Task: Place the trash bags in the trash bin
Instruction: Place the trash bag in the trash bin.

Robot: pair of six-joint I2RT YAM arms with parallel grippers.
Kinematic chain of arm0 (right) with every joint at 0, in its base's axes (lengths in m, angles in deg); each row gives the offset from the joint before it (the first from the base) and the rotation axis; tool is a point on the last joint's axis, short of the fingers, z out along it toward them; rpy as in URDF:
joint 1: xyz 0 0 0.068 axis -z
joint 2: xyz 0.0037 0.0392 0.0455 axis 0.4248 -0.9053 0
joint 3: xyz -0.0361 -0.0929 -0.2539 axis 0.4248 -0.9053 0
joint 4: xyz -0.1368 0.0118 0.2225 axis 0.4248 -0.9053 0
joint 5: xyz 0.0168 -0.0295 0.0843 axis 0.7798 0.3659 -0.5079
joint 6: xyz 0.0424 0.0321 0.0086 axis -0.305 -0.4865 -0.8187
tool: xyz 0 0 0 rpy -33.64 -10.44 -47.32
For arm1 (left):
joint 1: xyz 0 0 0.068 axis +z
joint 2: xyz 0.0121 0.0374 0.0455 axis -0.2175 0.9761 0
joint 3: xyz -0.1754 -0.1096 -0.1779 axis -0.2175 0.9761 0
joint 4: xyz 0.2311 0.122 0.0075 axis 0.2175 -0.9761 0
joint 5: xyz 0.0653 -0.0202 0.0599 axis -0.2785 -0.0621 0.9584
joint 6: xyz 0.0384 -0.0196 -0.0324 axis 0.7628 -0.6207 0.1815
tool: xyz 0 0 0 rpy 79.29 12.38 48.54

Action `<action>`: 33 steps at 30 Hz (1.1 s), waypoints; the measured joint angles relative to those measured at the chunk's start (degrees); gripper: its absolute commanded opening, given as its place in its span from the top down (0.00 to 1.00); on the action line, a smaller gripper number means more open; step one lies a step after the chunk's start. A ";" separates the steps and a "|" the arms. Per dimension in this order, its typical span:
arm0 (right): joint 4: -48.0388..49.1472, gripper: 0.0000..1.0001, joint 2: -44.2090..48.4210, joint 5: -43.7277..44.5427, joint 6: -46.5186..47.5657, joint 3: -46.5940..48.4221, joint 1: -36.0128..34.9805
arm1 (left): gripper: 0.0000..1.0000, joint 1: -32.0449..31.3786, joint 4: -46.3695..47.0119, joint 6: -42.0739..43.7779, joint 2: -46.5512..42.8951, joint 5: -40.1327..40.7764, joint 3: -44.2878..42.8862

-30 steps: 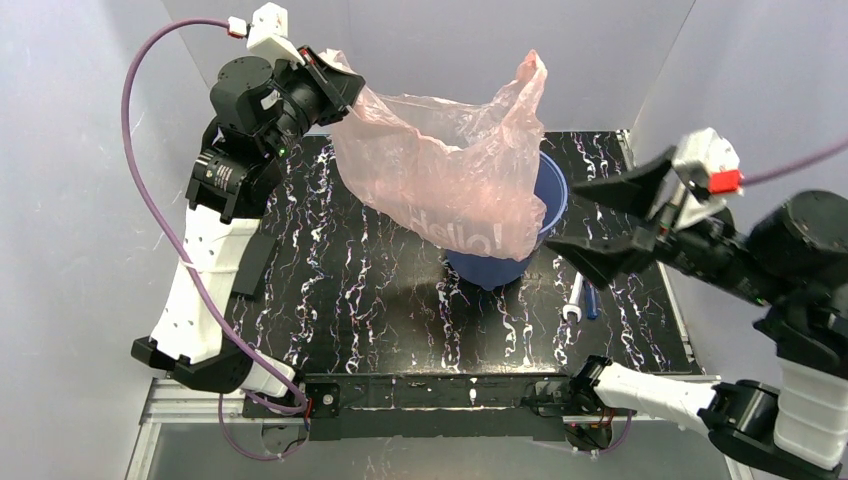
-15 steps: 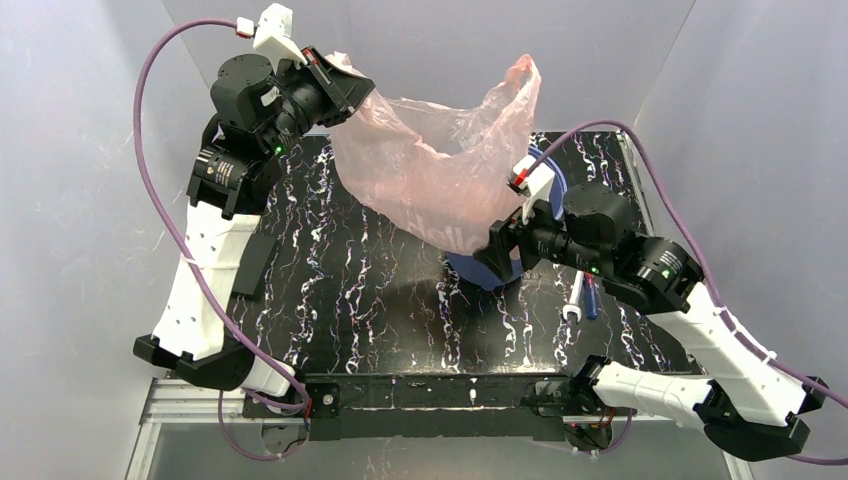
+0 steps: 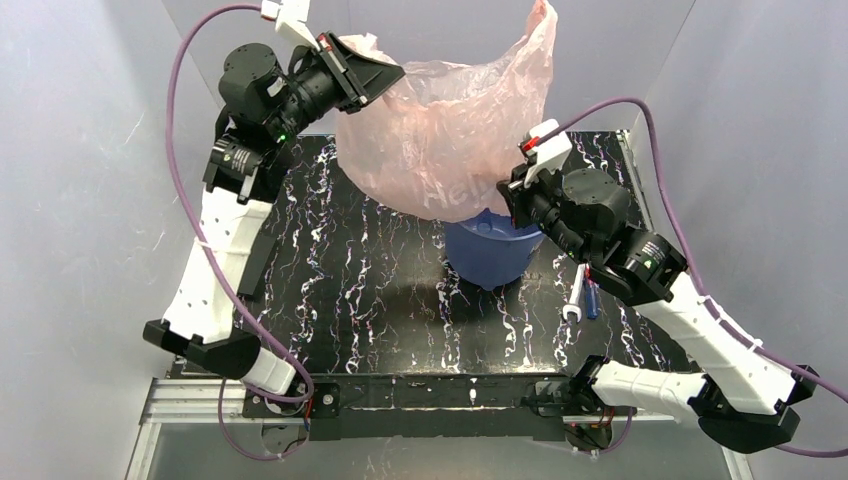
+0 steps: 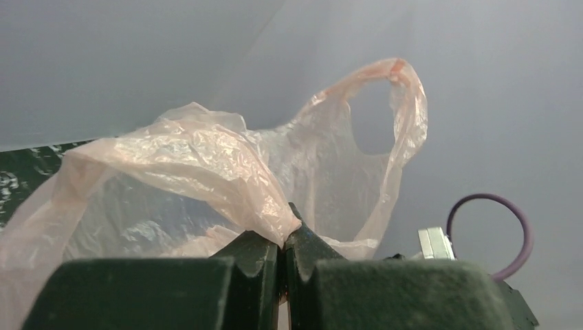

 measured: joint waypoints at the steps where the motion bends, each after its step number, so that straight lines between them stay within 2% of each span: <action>1: 0.72 0.99 -0.15 1.46 0.22 0.09 0.00 | 1.00 0.00 1.14 -0.61 0.52 -1.18 -0.04; 12: 8.28 0.99 4.74 17.03 5.35 3.54 0.00 | 1.00 -0.52 13.29 -8.39 7.89 -12.92 -4.31; 21: 9.38 0.99 9.55 26.08 10.80 10.19 0.00 | 1.00 -6.86 15.72 -8.24 12.61 -15.58 -12.09; 29: 9.35 0.99 5.40 25.77 12.15 10.23 0.00 | 1.00 -7.37 10.84 -2.27 13.40 -13.35 -11.06; 33: 9.05 0.99 1.97 22.34 10.86 8.37 0.00 | 1.00 -6.05 7.32 1.90 10.84 -10.29 -6.78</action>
